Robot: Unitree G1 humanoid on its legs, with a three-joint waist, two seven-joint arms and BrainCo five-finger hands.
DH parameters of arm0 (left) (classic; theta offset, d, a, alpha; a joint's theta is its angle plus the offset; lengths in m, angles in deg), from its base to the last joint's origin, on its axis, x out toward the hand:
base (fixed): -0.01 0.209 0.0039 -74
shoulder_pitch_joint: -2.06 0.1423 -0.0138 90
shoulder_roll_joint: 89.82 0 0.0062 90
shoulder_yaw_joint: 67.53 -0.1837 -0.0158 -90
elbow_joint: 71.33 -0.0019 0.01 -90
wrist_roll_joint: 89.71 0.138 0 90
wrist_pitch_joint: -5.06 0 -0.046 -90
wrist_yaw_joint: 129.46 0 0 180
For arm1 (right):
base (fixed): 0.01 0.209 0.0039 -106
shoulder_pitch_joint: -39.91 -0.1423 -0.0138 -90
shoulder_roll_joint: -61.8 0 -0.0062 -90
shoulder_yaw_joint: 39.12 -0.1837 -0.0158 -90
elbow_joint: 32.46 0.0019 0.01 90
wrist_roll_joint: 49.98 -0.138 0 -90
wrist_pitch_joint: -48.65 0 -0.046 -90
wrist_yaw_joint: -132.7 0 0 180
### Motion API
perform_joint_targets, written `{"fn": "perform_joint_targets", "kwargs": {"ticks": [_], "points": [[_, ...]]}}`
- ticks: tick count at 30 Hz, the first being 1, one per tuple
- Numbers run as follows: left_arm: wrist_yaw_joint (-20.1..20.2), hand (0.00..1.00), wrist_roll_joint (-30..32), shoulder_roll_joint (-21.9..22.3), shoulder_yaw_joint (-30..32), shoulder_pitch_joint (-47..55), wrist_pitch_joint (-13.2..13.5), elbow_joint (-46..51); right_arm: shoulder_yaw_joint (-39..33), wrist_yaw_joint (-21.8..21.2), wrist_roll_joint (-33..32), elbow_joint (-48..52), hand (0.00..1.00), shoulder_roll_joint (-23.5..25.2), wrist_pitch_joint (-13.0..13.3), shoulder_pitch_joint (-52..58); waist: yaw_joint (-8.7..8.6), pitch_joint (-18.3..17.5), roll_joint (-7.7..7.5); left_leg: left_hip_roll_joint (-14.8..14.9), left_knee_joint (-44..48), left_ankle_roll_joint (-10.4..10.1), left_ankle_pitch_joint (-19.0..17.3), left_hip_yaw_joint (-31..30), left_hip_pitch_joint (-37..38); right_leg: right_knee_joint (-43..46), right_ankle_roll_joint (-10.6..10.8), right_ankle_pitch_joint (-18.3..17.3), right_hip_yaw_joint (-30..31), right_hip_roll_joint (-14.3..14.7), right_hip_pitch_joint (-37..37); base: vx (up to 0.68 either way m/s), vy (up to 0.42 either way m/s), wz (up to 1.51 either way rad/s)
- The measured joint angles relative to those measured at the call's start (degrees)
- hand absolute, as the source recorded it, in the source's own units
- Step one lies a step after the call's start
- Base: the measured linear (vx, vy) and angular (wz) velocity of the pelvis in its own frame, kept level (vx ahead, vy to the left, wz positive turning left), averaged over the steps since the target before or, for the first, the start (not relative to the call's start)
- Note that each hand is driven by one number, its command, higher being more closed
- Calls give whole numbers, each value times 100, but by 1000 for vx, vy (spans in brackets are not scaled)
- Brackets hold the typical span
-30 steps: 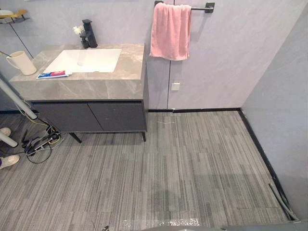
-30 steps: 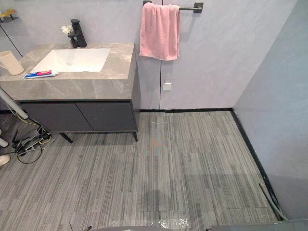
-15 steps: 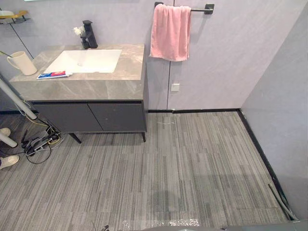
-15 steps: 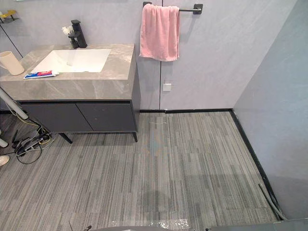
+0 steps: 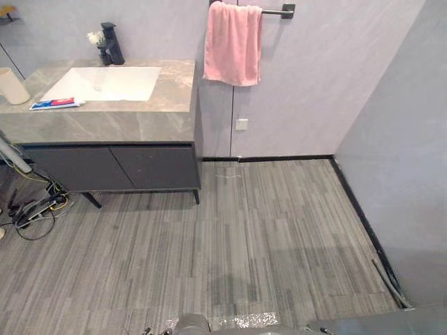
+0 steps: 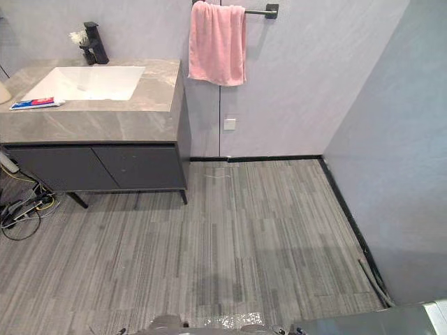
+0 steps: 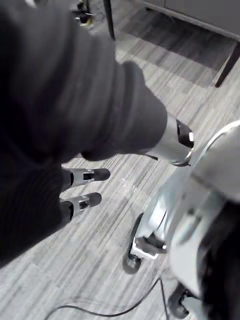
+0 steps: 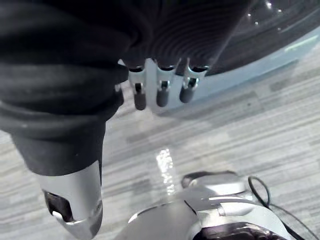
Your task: Organize washtable
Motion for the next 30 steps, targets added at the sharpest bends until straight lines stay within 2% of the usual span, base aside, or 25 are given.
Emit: {"fn": "perform_joint_targets", "kwargs": {"ticks": [1,4,5,6,8,9,10,11,12,14,15,17,18,19,20,21,22,23,24,25,26,27,28,29,30], "points": [[2,0,-1,-3,-56,5,3,2,1,1,-7,0,0,-26,-1,-49,3,26,45,-123,-310,-27,-81,-92,-52,-3,-7,-16,84,-18,-15,204,77,-62],[-4,0,-1,55,-136,30,7,2,68,21,-20,2,0,-128,4,-270,58,73,195,-658,-2351,-179,4,-830,-270,17,37,-193,499,-54,-148,249,122,-74],[-4,0,-3,47,-187,13,13,3,131,18,-18,4,0,-150,10,-273,173,58,192,-796,-2730,-276,66,-1183,-348,160,76,-382,649,-56,-244,457,212,-87],[-11,0,-11,38,-183,18,27,1,143,18,-18,3,0,-142,10,-253,293,34,148,-853,-2639,-269,62,-1379,-435,464,130,-697,822,-79,-298,496,225,-91],[-9,0,-54,24,-173,209,60,-13,221,8,-9,0,0,-123,7,-184,324,-163,114,-852,-2528,-221,-10,-1270,-379,898,318,-1170,994,-130,-306,540,191,-79],[-24,0,-136,-148,-92,272,75,-61,222,-12,35,-51,0,53,15,-166,368,-337,-337,-1114,-2204,-162,-531,-880,-311,2254,646,-1419,1046,-435,-727,601,172,-70],[-17,0,-152,-186,-55,254,70,-67,221,-46,57,-51,0,73,24,-170,353,-356,-416,-1170,-2115,-102,-700,-780,-211,2967,819,-1235,998,-511,-963,719,205,-56],[-12,0,-183,-236,-55,231,63,-61,95,-47,64,-64,0,138,31,-271,282,-235,-507,-1287,-2074,71,-910,-671,245,4090,1135,-490,784,-707,-1225,460,146,-14],[-14,0,-183,-259,-98,209,50,-61,-34,-25,63,-73,0,153,31,-276,228,-101,-427,-1349,-2164,176,-1043,-683,720,4770,1070,118,446,-939,-1302,574,156,-5],[-11,0,-178,-234,-314,185,54,10,-56,-27,61,-21,0,78,34,-225,126,-84,-297,-1306,-2632,271,-1214,-803,1662,5447,684,48,-554,-1352,-1445,625,105,3],[-7,0,-176,-217,-443,126,60,54,73,-24,61,156,0,36,56,-182,108,-177,-161,-1164,-3071,251,-1231,-836,2075,5264,559,-54,-995,-1357,-1752,640,62,-6],[-3,0,-171,-188,-528,-47,83,255,273,6,35,658,0,5,118,-170,94,-205,-73,-970,-3457,173,-1274,-859,2372,4472,662,-127,-1287,-1285,-2490,537,12,-5],[-13,0,-170,-171,-640,-133,99,382,395,23,-20,1095,0,60,120,-152,19,-184,-57,-875,-3642,137,-1287,-900,2566,3617,764,-135,-1227,-1198,-2873,620,-65,18],[-15,0,-175,-146,-754,-176,119,504,533,36,-87,1718,0,120,130,-61,-104,-158,32,-718,-3845,48,-1328,-1001,2786,2444,936,87,-938,-990,-3075,640,-96,23],[-16,0,-177,-107,-783,-168,131,635,588,50,-131,2019,0,160,135,-31,-141,-139,64,-658,-3933,13,-1347,-1018,2912,1832,1010,282,-700,-872,-3104,656,-143,35],[-24,0,-181,-86,-904,-146,182,868,636,139,-179,2582,0,261,151,11,-189,-137,30,-629,-3955,-128,-1420,-1067,3105,900,1116,756,-232,-801,-3116,675,-200,45],[-41,0,-182,-76,-1066,-114,200,1050,731,241,-220,3099,0,318,182,117,-196,-165,-35,-613,-3751,-284,-1613,-1193,3318,901,1149,1080,117,-812,-3113,704,-239,55],[-51,0,-185,-65,-1152,-75,204,1190,827,266,-220,3329,0,330,204,178,-201,-211,-123,-607,-3494,-281,-1717,-1290,3388,1231,1118,1351,131,-807,-3105,727,-309,72],[-66,0,-211,34,-1308,14,206,1527,960,293,-213,3710,0,351,241,239,-242,-220,13,-473,-2510,-275,-1747,-1447,3218,1926,975,1001,-61,-742,-3060,586,-263,55],[-65,0,-223,126,-1402,83,213,1754,1010,306,-213,3923,0,331,245,260,-239,-238,129,-326,-1861,-256,-1609,-1467,2979,2041,927,781,-171,-678,-2968,841,-335,59],[-50,0,-315,367,-1703,241,219,2355,1084,385,-217,4540,0,257,278,291,-215,-217,495,213,-9,-126,-622,-1389,2105,1989,723,452,-506,-362,-2604,674,-239,29],[-32,0,-393,428,-1836,286,222,2539,1135,419,-222,4731,0,273,316,284,-158,-195,587,414,568,-98,-37,-1332,1807,1922,641,358,-590,-247,-2425,929,-317,31],[-16,0,-481,457,-2165,293,218,2909,1201,514,-269,4962,0,352,423,175,-44,-143,583,634,1689,-28,-122,-1196,1119,1670,492,221,-710,-108,-1902,640,-220,15],[-18,0,-530,458,-2248,272,212,3111,1203,552,-276,5017,0,378,430,113,-17,-94,504,586,1881,-38,-221,-1113,936,1484,463,204,-719,-114,-1638,627,-215,24],[-57,0,-691,459,-2364,303,225,3641,1236,676,-280,5248,0,426,455,39,18,10,332,373,1800,-41,-446,-886,668,1036,455,205,-746,-223,-1069,449,-149,23]]}}
